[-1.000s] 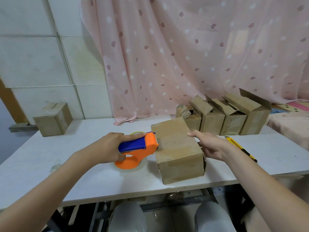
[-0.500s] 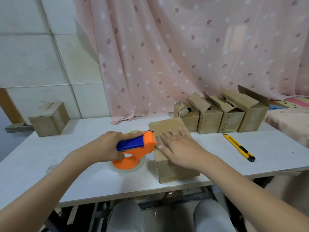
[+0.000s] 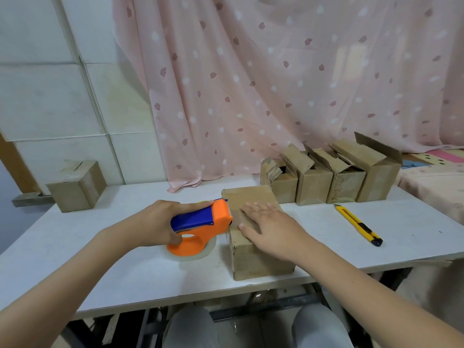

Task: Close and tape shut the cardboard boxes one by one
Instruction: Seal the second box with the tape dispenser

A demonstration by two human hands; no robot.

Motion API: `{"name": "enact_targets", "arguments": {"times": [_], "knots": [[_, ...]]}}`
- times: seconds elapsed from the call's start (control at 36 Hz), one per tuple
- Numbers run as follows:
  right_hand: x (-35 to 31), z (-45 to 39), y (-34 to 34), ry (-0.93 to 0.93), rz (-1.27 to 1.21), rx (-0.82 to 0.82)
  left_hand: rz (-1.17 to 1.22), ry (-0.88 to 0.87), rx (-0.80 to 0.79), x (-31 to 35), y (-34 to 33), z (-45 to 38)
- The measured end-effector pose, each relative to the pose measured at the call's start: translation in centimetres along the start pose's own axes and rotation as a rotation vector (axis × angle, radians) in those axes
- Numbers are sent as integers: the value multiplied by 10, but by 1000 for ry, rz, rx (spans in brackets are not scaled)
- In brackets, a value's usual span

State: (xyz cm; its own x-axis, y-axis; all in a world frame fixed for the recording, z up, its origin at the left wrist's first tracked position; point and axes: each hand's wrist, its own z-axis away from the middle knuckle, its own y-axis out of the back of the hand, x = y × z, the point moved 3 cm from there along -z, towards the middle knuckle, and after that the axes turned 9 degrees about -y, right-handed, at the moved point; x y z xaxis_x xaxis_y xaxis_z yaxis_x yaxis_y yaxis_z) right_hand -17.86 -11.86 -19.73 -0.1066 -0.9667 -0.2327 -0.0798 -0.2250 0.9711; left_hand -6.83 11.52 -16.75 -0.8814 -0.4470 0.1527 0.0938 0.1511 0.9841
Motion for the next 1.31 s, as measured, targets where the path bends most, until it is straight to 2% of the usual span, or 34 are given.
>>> {"name": "enact_targets", "arguments": {"times": [0.19,0.39,0.53,0.69,0.86,0.97,1.11,1.25,1.31], "knots": [[-2,5,3,-33,20,-1,4,14,-14,-3,1,4],[-9,8,9,-50,17,-35,-14,48,-14,-30,6,46],[-27,-4,19,-280,51,-43,-55,74,-6,-27,4,43],[-43,-34,14,-586,-24,-192,-90,73,-24,-28,2,38],[-34,-72,1,-752,-62,-331,-88,82,-35,-31,1,38],[-39,-75,10,-754,-32,-377,-76,82,-33,-31,2,38],[-45,-65,32,-651,66,-406,-39,89,-44,-35,4,39],[-44,-63,41,-598,-22,-400,-37,95,-45,-34,4,41],[-41,-56,51,-573,-121,-464,-2,94,-23,-33,3,41]]}}
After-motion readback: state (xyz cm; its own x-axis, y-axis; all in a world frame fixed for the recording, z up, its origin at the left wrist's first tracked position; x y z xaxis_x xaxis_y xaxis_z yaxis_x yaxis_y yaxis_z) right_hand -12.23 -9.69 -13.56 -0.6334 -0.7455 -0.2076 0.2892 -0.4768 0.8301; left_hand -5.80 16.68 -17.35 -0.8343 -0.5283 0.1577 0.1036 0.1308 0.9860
